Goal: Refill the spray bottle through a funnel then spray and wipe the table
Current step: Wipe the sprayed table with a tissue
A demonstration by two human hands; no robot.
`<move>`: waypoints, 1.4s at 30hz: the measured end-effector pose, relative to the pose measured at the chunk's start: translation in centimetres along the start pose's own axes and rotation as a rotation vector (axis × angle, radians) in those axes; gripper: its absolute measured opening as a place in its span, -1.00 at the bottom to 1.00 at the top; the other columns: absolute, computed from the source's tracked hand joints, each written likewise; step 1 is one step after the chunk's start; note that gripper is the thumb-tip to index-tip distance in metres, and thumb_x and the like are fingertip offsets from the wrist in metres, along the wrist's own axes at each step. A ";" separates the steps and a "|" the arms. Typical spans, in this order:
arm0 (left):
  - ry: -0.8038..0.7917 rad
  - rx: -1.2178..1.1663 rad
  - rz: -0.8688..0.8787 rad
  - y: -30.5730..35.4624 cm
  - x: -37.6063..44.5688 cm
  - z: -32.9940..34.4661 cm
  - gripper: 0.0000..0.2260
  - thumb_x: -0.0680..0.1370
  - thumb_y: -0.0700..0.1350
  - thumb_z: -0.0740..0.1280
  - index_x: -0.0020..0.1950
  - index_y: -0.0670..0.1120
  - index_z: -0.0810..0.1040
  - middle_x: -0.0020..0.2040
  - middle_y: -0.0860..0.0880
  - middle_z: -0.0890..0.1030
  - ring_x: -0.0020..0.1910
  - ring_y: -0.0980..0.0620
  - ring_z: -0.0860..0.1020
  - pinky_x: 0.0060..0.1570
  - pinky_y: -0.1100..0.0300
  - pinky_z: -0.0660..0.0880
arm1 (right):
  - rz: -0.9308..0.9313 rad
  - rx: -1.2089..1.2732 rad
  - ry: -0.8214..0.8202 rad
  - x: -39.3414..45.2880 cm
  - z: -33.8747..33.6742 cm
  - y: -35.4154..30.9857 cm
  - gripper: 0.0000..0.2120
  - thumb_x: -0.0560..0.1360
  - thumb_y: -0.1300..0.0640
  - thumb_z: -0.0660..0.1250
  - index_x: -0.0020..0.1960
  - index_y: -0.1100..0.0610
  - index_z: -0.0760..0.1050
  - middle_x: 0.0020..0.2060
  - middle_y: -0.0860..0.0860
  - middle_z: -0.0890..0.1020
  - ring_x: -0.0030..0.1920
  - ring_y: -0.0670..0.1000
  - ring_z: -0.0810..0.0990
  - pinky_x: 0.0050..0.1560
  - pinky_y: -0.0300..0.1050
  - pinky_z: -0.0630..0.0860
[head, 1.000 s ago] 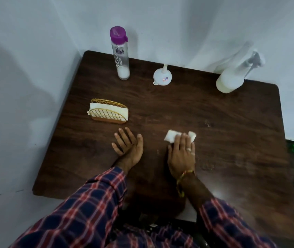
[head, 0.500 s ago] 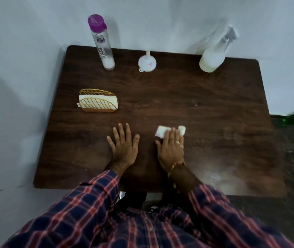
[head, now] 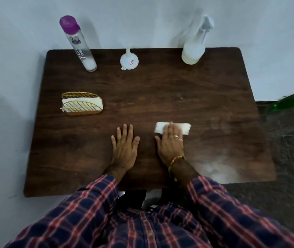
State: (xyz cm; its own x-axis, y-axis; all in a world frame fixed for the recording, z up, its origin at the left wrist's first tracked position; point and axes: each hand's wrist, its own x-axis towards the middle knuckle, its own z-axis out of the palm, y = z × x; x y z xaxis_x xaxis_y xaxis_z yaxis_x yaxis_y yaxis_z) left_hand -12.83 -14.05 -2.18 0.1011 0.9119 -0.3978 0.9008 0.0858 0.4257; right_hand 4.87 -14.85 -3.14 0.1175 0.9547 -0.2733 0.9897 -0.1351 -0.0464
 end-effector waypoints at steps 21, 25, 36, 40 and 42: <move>-0.112 0.037 -0.281 3.1 9.3 -1.6 -0.46 0.64 0.17 -0.18 0.56 0.05 -0.27 0.57 -0.01 -0.31 0.52 -0.04 -0.35 0.46 -0.18 -0.32 | -0.257 0.008 0.018 5.5 -0.3 0.9 -0.41 0.59 -0.04 -0.02 0.41 0.33 0.38 0.39 0.28 0.43 0.43 0.24 0.38 0.41 0.22 0.29; -0.153 0.063 -0.332 3.1 10.1 -0.7 -0.46 0.63 0.19 -0.20 0.55 0.08 -0.31 0.55 0.02 -0.35 0.52 -0.02 -0.37 0.45 -0.16 -0.35 | -0.163 0.094 0.063 12.9 -2.0 -0.5 -0.36 0.59 -0.08 -0.06 0.45 0.37 0.28 0.43 0.33 0.35 0.47 0.29 0.29 0.47 0.24 0.18; -0.170 0.128 -0.351 2.6 10.5 -0.1 -0.44 0.62 0.20 -0.19 0.55 0.08 -0.31 0.55 0.01 -0.36 0.52 -0.06 -0.37 0.46 -0.18 -0.31 | -0.018 0.058 0.091 14.9 -1.8 5.1 -0.33 0.61 -0.14 -0.01 0.46 0.40 0.26 0.43 0.37 0.32 0.49 0.32 0.22 0.48 0.27 0.13; -0.144 0.174 -0.364 2.8 10.3 0.0 -0.43 0.62 0.20 -0.17 0.55 0.07 -0.30 0.56 -0.01 -0.34 0.53 -0.07 -0.34 0.46 -0.18 -0.28 | -0.129 0.049 0.040 18.8 -3.5 3.7 -0.31 0.61 -0.16 -0.08 0.51 0.35 0.17 0.50 0.32 0.23 0.52 0.28 0.15 0.52 0.22 0.04; -0.111 0.209 -0.364 3.0 10.2 0.2 -0.43 0.62 0.20 -0.15 0.56 0.06 -0.27 0.57 -0.02 -0.29 0.54 -0.08 -0.30 0.46 -0.19 -0.24 | -0.258 0.030 0.021 17.1 -3.1 1.4 -0.28 0.59 -0.17 -0.15 0.51 0.35 0.18 0.49 0.33 0.24 0.52 0.28 0.17 0.52 0.20 0.06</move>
State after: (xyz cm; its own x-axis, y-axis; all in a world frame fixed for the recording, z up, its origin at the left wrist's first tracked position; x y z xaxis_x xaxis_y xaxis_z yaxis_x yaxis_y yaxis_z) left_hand -8.99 -4.59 -5.08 -0.2044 0.7878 -0.5810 0.9511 0.3002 0.0725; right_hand 8.53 2.10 -4.90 -0.1369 0.9639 -0.2283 0.9843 0.1064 -0.1409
